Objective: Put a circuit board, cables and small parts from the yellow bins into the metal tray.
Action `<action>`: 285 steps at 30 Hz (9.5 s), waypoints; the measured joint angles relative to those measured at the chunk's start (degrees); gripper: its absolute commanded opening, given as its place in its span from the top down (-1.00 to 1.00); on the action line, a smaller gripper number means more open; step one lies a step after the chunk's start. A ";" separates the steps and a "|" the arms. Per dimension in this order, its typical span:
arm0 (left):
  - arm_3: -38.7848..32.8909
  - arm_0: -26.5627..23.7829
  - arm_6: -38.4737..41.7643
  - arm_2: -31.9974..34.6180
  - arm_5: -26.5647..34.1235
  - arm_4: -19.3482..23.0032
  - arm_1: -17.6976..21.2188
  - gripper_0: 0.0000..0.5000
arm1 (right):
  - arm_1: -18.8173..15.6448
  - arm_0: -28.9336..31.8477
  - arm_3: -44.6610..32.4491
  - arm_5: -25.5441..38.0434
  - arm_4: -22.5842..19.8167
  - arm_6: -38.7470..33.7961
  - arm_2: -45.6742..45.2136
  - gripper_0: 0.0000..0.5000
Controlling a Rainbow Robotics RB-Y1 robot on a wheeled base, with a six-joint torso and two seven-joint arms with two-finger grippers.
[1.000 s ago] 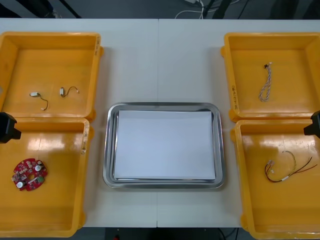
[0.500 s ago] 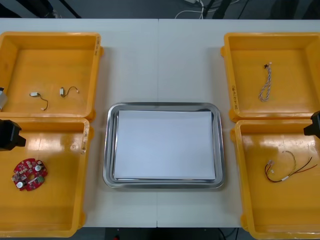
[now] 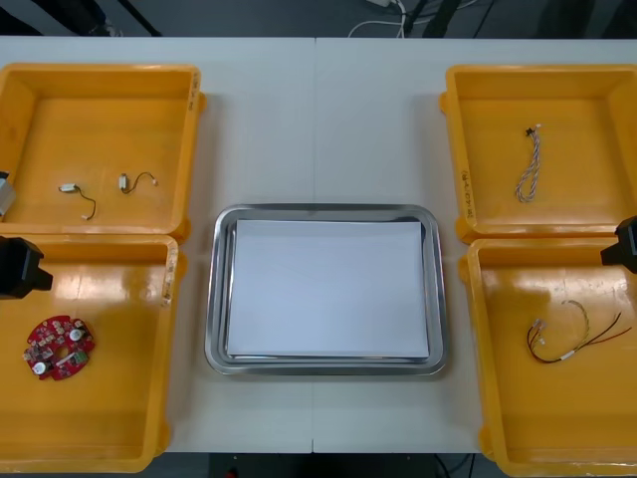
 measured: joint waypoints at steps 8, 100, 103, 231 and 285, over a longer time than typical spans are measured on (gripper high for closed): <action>-3.32 1.33 2.92 0.00 0.00 -0.04 0.00 -1.00 | 1.02 1.69 -0.38 -1.13 0.13 -0.41 0.00 -0.90; -6.84 22.91 24.14 -8.10 -24.22 -17.36 -14.41 -1.00 | 14.35 15.01 1.27 -8.74 11.59 -47.18 5.96 -0.90; -6.82 23.44 24.14 -8.55 -24.69 -17.43 -14.41 -1.00 | 14.35 14.96 1.27 -8.74 11.62 -47.18 6.11 -0.40; -12.80 -9.06 24.15 -16.92 -0.09 -0.19 -4.56 1.00 | -8.65 -18.32 -13.60 9.37 -12.71 6.74 21.90 1.00; -3.47 -23.57 29.23 -59.14 -11.43 -6.19 -4.06 1.00 | -8.18 -18.88 -16.76 9.37 -8.49 6.74 28.95 1.00</action>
